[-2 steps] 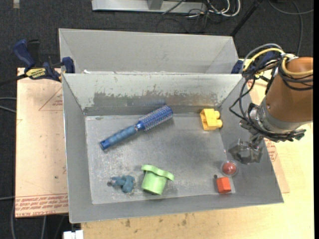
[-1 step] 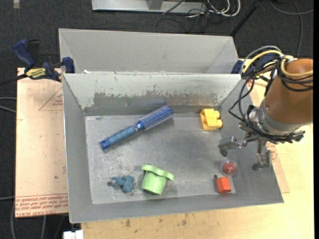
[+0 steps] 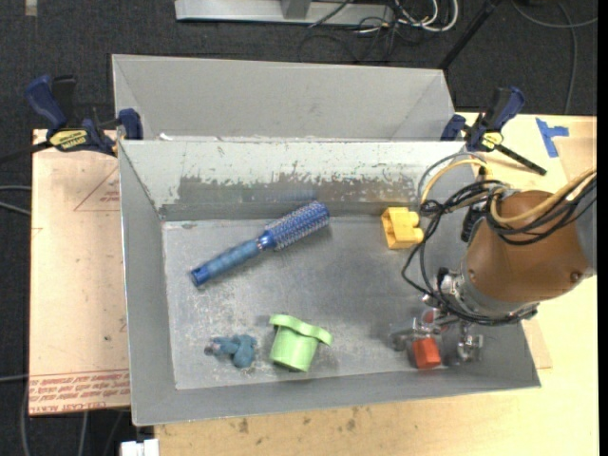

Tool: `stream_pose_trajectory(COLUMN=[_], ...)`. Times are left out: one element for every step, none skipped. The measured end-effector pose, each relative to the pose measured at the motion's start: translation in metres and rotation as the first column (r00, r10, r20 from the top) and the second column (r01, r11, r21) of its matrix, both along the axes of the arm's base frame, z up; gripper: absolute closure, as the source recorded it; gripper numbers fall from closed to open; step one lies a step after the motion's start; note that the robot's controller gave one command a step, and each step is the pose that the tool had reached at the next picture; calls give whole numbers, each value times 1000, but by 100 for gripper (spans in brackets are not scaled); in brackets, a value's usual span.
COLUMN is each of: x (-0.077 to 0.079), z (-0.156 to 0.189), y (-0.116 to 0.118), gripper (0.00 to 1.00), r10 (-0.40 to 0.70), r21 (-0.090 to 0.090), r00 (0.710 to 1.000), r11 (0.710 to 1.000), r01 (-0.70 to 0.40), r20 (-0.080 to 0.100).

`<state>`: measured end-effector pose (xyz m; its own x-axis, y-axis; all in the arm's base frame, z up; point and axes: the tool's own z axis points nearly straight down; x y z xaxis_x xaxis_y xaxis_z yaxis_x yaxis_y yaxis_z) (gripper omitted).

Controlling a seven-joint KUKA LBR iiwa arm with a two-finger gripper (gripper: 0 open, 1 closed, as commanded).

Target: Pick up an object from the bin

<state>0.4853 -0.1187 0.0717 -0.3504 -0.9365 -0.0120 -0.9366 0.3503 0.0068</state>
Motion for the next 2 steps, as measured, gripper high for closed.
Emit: stream_pose_trajectory(x=[0,9], z=[1,229], y=[-7,5], gripper=[100,100], r10=[-1,11], r21=[-11,-14], r00=[1000,1000], r11=[1000,1000], r01=[1,-11], r20=[2,13])
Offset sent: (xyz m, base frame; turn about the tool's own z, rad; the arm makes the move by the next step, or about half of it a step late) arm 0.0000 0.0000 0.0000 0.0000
